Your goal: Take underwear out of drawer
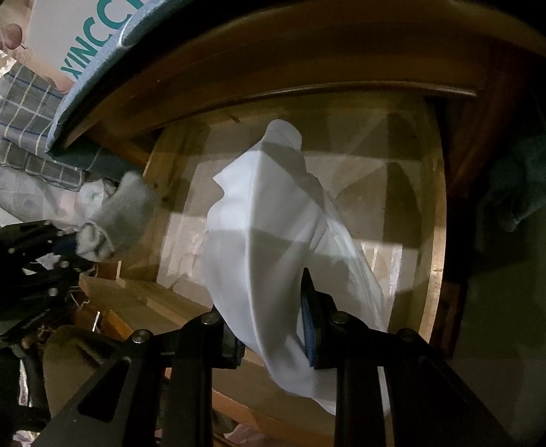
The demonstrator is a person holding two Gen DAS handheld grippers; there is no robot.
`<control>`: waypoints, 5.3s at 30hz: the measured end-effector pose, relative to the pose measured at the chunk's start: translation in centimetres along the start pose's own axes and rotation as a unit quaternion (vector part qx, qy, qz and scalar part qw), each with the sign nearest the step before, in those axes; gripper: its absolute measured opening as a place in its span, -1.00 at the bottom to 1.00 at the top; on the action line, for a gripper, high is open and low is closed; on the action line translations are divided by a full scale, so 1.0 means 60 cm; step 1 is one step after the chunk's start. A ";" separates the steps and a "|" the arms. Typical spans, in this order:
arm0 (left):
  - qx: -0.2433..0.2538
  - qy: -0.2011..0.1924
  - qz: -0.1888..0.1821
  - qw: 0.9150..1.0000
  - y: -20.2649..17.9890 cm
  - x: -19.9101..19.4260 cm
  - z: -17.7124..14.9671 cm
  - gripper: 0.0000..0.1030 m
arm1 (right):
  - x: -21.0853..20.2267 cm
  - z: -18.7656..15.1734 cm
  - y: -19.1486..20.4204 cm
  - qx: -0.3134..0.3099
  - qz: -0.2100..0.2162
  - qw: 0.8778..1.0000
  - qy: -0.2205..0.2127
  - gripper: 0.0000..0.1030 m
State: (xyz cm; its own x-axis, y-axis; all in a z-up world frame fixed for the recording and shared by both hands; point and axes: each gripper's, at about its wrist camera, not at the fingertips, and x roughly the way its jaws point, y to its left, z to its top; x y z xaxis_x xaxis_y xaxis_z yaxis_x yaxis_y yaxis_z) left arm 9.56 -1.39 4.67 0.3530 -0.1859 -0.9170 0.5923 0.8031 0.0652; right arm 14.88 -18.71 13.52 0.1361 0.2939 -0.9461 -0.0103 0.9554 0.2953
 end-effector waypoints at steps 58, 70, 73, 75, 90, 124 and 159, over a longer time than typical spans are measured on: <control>-0.162 -0.138 0.135 0.968 0.184 -0.171 0.362 -0.84 | 0.006 -0.001 0.018 -0.022 -0.011 1.000 0.002 -0.55; -0.146 -0.138 0.151 0.968 0.160 -0.149 0.368 -0.78 | 0.006 -0.001 0.020 -0.022 -0.009 1.000 0.003 -0.55; -0.150 -0.139 0.147 0.968 0.160 -0.151 0.365 -0.78 | 0.006 -0.002 0.020 -0.023 -0.010 1.000 0.003 -0.55; -0.150 -0.139 0.145 0.968 0.160 -0.153 0.364 -0.78 | 0.006 -0.002 0.021 -0.023 -0.011 1.000 0.003 -0.55; -0.142 -0.156 0.157 0.965 0.129 -0.189 0.329 -0.07 | 0.007 -0.004 0.022 -0.025 -0.013 1.000 0.004 -0.55; -0.237 -0.072 0.136 0.959 0.035 -0.037 -0.043 0.13 | 0.004 -0.001 0.045 -0.040 -0.042 0.998 0.000 -0.55; -0.298 -0.072 0.054 0.950 0.067 -0.026 -0.093 0.12 | 0.132 0.025 0.035 -0.027 -0.132 0.975 0.178 0.79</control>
State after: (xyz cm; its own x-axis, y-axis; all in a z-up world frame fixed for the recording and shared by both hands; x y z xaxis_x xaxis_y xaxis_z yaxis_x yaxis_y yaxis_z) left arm 7.35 5.28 4.18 0.5096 -0.1261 -0.8511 0.0466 0.9918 -0.1191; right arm 17.41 -14.41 6.82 -0.2116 0.0210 -0.9771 -0.0756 0.9964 0.0378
